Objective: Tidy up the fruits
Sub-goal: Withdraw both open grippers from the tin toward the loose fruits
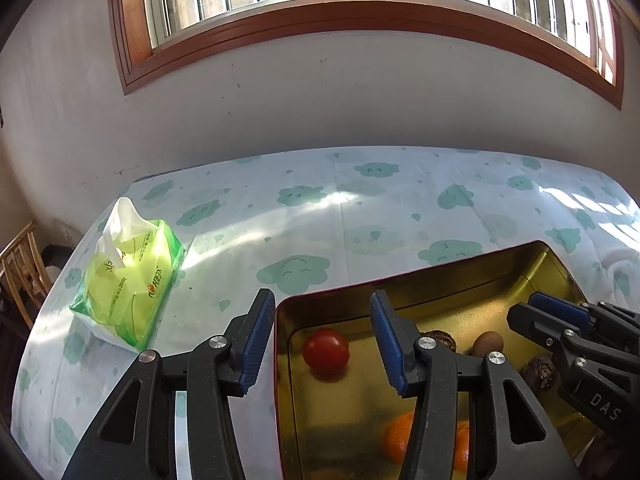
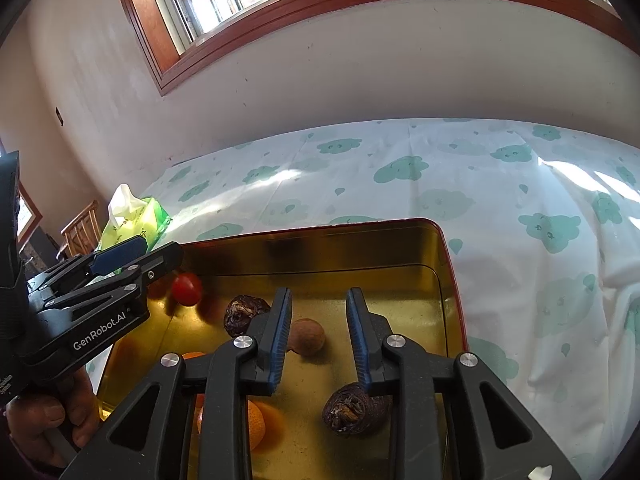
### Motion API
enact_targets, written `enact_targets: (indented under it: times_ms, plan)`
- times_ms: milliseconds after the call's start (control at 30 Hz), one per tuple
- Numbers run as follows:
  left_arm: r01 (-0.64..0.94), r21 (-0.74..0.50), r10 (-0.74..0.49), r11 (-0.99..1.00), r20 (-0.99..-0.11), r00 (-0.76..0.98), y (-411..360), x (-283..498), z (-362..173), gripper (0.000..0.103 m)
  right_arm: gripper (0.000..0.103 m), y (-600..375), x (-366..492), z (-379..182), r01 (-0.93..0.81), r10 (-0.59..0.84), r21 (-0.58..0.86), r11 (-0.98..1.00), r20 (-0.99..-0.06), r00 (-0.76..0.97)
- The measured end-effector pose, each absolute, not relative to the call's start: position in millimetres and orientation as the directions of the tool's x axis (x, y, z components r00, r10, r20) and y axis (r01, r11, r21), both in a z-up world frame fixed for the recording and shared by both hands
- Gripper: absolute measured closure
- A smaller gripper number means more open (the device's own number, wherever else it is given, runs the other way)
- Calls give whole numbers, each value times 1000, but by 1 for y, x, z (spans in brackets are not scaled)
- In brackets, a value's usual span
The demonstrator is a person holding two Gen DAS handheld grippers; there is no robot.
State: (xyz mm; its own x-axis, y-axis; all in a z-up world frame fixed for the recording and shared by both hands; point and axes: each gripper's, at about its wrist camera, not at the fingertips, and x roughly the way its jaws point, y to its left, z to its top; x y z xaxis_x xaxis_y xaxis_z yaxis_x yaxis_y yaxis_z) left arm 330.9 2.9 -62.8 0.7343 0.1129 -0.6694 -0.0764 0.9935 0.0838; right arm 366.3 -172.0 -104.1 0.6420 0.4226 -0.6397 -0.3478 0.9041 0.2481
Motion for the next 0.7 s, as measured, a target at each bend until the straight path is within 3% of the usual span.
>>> enact_targets:
  times_ms: [133, 200, 700]
  plan:
    - [-81, 77, 112, 994, -668, 736, 3, 330, -62, 51, 70, -173, 363, -101, -347, 426, 254, 903, -631, 648]
    - [-85, 77, 115, 993, -665, 738, 4, 329, -62, 49, 63, -175, 360, -97, -343, 428, 260, 902, -625, 653]
    - [-88, 41, 95, 995, -599, 795, 15, 295, -32, 36, 60, -179, 274, -60, -493, 553, 269, 827, -541, 634]
